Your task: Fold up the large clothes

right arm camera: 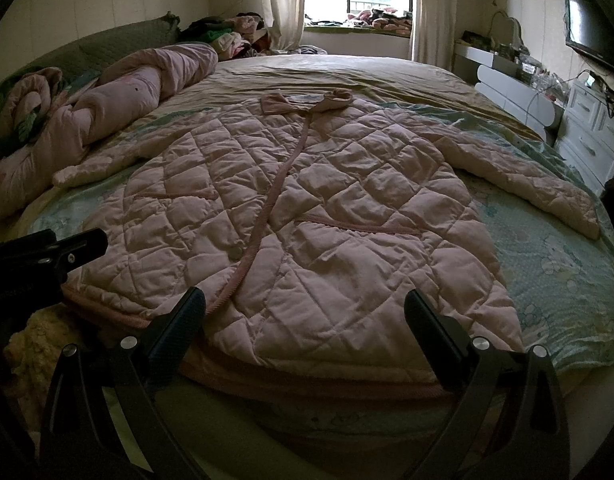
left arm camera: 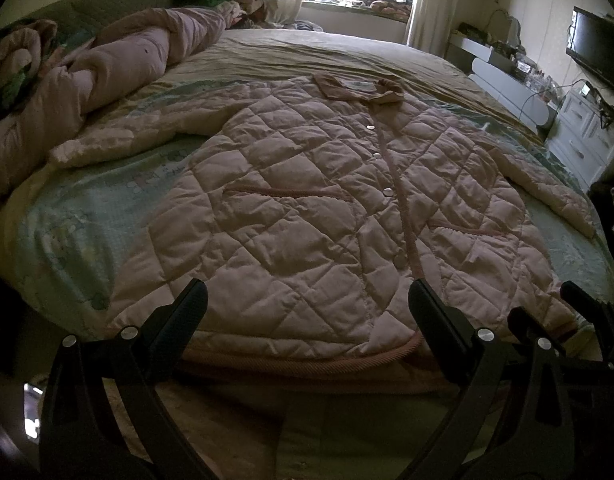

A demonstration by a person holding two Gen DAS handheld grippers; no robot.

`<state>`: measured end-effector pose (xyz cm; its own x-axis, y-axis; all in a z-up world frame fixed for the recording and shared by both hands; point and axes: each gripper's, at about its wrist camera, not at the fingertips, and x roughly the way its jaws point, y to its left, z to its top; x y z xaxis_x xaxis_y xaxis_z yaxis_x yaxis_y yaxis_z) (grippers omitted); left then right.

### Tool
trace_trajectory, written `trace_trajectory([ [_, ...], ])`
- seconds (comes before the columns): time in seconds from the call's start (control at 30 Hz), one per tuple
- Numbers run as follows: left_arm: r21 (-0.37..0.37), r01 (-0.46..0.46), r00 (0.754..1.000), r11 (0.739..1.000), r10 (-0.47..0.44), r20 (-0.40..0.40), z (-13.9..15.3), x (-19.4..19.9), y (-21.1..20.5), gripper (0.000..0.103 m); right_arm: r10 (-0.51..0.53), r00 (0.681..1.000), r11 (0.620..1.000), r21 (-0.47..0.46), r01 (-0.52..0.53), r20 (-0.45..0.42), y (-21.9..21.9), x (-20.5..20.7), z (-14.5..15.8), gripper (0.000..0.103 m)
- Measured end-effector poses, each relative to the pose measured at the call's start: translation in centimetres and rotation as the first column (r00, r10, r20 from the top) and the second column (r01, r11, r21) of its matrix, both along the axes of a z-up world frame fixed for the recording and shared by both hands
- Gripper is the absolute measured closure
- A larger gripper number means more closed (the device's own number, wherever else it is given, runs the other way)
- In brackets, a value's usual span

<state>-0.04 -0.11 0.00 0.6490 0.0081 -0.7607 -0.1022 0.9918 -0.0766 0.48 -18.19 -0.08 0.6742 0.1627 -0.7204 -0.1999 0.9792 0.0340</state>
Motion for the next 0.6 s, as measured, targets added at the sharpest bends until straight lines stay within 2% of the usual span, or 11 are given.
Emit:
trace_trajectory([
  [0.6, 0.005, 0.000, 1.000, 1.000, 0.000, 0.002, -0.01, -0.02, -0.09, 0.009, 0.000, 1.000, 1.000, -0.001, 0.000, 0.001, 0.28, 0.21, 0.05, 0.004],
])
